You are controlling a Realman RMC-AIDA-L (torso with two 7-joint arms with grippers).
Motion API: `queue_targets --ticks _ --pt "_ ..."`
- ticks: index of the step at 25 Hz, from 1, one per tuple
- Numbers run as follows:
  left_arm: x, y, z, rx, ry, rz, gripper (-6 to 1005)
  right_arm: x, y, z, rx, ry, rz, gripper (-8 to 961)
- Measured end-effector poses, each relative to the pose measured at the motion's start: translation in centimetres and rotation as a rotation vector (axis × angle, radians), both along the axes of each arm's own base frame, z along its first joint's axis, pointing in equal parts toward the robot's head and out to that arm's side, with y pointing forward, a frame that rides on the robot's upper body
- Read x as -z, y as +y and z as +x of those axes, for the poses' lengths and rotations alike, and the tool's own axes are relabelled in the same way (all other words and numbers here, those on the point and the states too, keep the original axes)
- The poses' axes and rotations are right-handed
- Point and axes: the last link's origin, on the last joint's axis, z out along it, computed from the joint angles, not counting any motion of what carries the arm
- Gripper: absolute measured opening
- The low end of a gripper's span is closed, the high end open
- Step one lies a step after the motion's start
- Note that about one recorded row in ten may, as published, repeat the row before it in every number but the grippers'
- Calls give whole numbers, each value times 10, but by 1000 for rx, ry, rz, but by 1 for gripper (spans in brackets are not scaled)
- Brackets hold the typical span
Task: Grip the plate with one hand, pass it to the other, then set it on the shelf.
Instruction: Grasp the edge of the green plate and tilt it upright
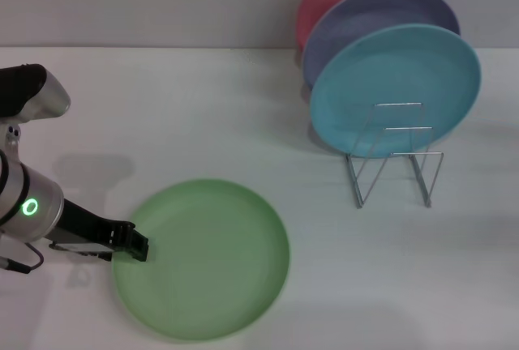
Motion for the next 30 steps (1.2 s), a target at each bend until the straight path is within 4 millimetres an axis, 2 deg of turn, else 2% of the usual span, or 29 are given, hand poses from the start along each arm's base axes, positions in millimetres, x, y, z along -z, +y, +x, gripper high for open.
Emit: queue_targets --ticks 7,24,30 --pt "0 0 -1 -1 6 -2 372 0 0 0 -6 11 -1 588" --pt "-1 1 -4 2 27 -4 202 0 -1 1 -11 22 -1 589" --pt "0 1 -3 3 26 -5 171 0 -1 1 -10 22 -1 589"
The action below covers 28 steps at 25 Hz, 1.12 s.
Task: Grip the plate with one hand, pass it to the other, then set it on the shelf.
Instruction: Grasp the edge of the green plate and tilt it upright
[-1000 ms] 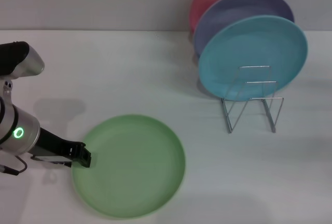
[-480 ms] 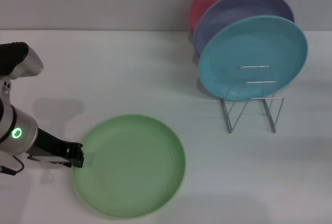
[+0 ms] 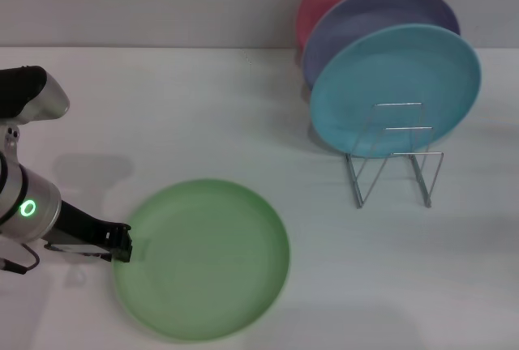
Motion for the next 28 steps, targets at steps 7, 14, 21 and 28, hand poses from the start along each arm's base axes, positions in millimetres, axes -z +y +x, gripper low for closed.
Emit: queue_targets --ticks 7,14,21,28 --pt "2 0 1 9 5 -9 131 0 -1 1 -2 8 -1 588" --pt "3 0 3 19 10 -15 51 0 -1 1 -2 8 -1 589" --pt "1 2 5 28 0 2 30 0 -2 2 2 7 -2 589" --pt "-1 7 7 43 -11 33 32 0 -2 3 6 6 -2 589"
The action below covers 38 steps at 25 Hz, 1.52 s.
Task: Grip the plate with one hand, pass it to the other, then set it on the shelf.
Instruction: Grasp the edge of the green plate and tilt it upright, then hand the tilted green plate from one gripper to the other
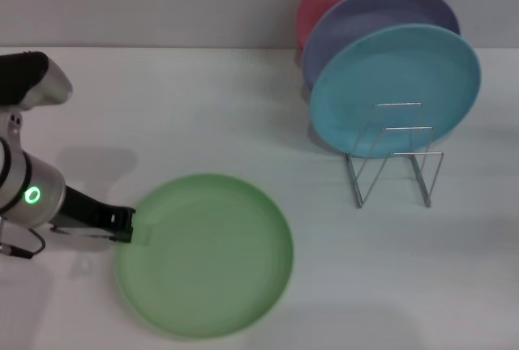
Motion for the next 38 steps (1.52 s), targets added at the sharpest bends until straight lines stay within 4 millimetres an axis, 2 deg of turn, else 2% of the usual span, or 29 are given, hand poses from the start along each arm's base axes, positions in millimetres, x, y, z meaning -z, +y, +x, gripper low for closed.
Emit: queue_targets --ticks 14,15,17,18,19,25,33,38 --pt "-33 44 17 184 -115 219 36 3 5 8 59 12 -38 588" --pt "-41 54 15 236 -110 312 36 4 5 9 63 13 -42 588" --pt "-47 60 12 271 -108 387 36 6 5 9 70 15 -49 588" --pt "-55 66 7 314 -117 497 37 9 5 10 75 17 -58 588" --pt "-55 66 7 314 -117 497 37 9 5 10 75 17 -58 588" --pt "-72 73 -8 430 -156 787 39 14 6 13 104 30 -85 588" --pt "-64 71 -14 531 -42 1009 41 21 5 16 122 43 -100 588" --pt "-58 57 -5 656 101 1204 42 23 3 18 132 48 -108 588"
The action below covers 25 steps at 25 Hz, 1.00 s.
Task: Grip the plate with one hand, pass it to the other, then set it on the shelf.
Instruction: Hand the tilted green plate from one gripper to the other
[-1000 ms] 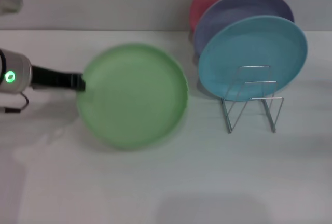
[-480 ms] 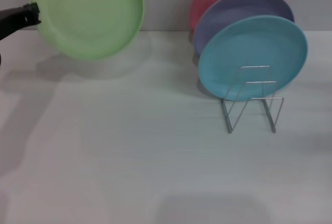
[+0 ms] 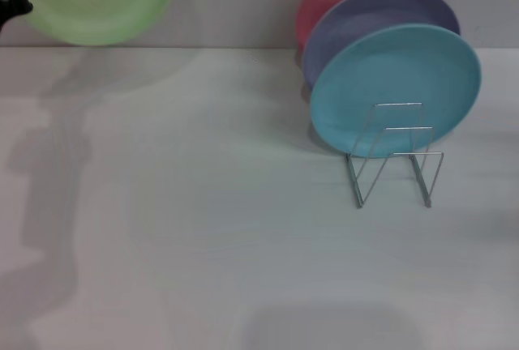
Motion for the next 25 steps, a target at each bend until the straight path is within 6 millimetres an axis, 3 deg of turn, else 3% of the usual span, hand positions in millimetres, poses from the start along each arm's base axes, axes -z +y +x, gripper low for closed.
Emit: queue_targets --ticks 6,13,20,25 --pt "20 -26 3 173 39 124 44 2 -2 4 20 2 -14 589" --pt "51 -46 -25 298 -108 17 46 10 -16 -2 -24 -7 12 589" --pt "65 -71 -53 281 -226 -52 48 23 -50 -21 -193 -87 3 589" --pt "64 -90 -63 297 -258 -43 49 48 -87 -41 -365 -67 -41 589"
